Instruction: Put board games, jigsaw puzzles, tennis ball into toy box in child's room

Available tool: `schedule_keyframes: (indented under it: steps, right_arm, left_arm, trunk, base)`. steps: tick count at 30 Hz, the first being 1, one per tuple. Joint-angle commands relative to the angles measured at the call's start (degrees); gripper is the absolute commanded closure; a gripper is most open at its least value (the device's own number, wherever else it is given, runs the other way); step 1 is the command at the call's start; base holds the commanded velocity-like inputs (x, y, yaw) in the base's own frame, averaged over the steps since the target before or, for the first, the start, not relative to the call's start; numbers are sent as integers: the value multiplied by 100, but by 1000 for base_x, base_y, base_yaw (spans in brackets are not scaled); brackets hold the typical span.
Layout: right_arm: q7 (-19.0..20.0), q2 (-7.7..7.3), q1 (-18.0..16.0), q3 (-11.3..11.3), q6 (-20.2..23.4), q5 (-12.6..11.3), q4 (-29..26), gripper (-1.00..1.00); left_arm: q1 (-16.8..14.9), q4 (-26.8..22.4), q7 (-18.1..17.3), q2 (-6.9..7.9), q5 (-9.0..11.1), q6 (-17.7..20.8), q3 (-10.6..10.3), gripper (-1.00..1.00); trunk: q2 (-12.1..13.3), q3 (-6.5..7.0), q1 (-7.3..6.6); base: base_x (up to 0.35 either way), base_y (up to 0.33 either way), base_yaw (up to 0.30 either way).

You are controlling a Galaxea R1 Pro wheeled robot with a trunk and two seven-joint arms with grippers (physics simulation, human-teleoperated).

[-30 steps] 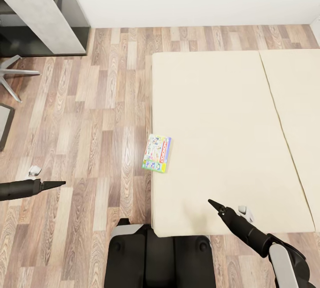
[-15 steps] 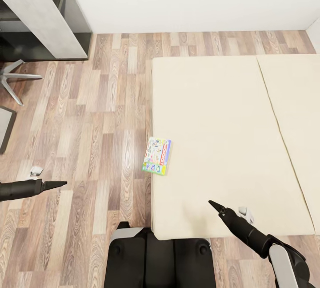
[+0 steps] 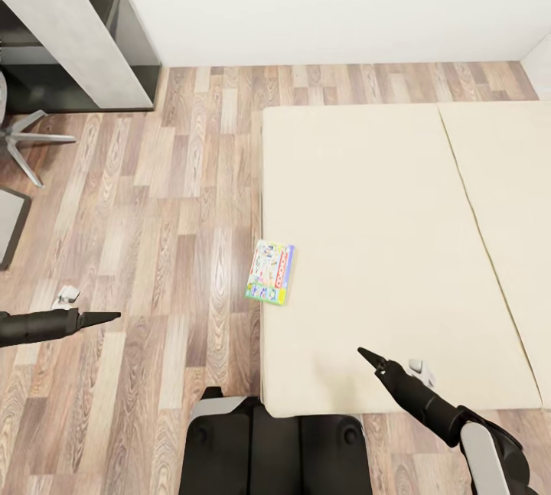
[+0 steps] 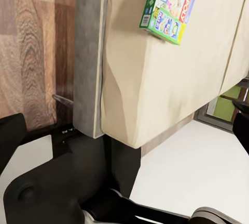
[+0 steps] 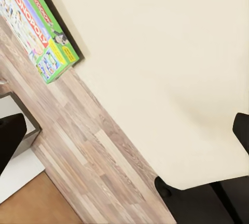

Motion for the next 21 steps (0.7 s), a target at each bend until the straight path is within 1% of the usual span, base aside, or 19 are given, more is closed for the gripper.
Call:
schedule_keyframes:
  steps: [1,4,8,11,16,21]
  right_arm:
    - [37,7,-4,-18,35,26,7,-100]
    - [37,7,-7,-18,-10,29,52,-100]
    - [37,0,-11,10,-190,20,108,-100]
    - [37,-32,-12,49,-257,15,134,-100]
    - [37,-50,-9,66,-286,22,145,-100]
    - [37,-35,-8,71,-291,17,143,-100]
  left_arm:
    - [-4,-3,-45,-4,-60,60,25,-100]
    - [-4,-3,-45,-4,-60,60,25,-100]
    - [-4,-3,-45,-6,-60,60,25,-100]
    - [-4,-3,-45,-6,-60,60,25,-100]
    - [-4,-3,-45,-5,-60,60,32,-100]
    - [-4,-3,-45,-4,-60,60,33,-100]
  trunk:
    - [-8,4,4]
    - [-8,32,4]
    - [-8,70,4]
    - [-8,99,4]
    - [-8,146,4]
    - [-8,194,4]
  base:
    - [0,0,0]
    - [0,0,0]
    - [0,0,0]
    - [0,0,0]
    - [0,0,0]
    - [0,0,0]
